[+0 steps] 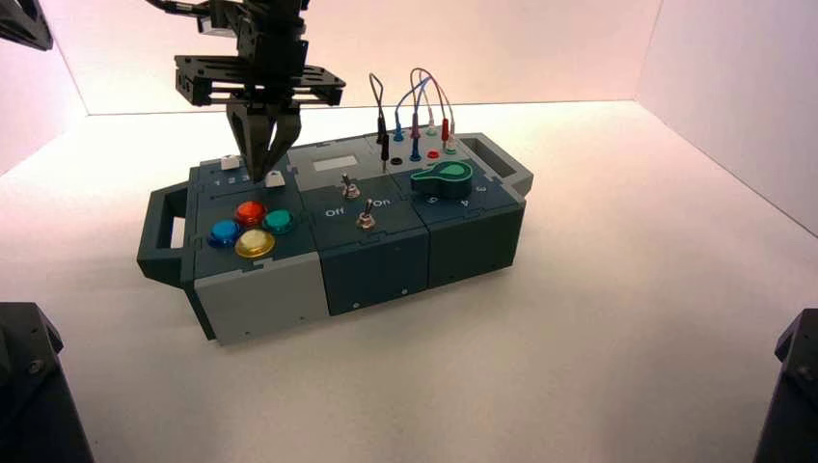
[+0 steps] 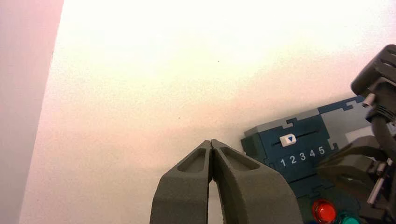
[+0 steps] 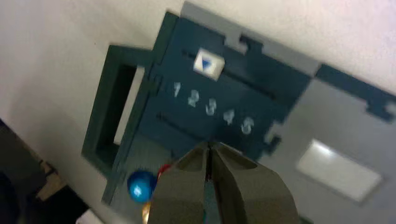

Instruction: Move the bottom slider to position 5.

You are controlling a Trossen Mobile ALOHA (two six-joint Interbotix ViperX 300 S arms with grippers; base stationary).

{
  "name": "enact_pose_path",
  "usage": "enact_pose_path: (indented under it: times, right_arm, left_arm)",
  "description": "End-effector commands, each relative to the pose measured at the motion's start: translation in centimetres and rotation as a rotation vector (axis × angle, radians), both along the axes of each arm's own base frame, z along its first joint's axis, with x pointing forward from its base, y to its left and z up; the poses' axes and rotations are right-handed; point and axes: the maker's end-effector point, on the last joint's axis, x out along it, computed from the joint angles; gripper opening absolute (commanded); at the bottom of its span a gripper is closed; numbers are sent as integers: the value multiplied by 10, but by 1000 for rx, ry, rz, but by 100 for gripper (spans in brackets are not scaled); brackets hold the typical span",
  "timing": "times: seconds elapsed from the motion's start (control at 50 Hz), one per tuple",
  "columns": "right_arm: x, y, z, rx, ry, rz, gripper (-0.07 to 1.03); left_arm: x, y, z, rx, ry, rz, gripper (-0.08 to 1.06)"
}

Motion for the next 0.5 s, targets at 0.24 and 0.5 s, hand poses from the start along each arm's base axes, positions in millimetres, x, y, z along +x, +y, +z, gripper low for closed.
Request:
enact_pose_path:
  times: [0.24,0.5]
  right_arm:
    - [-18,-22,60,26,4,-9,-2]
    - [-36,-40,38,-31,57,2,-2]
  left_arm:
    - [7,3,1,1,-4,6,-3]
    - [9,3,-5,0,12,6,-3]
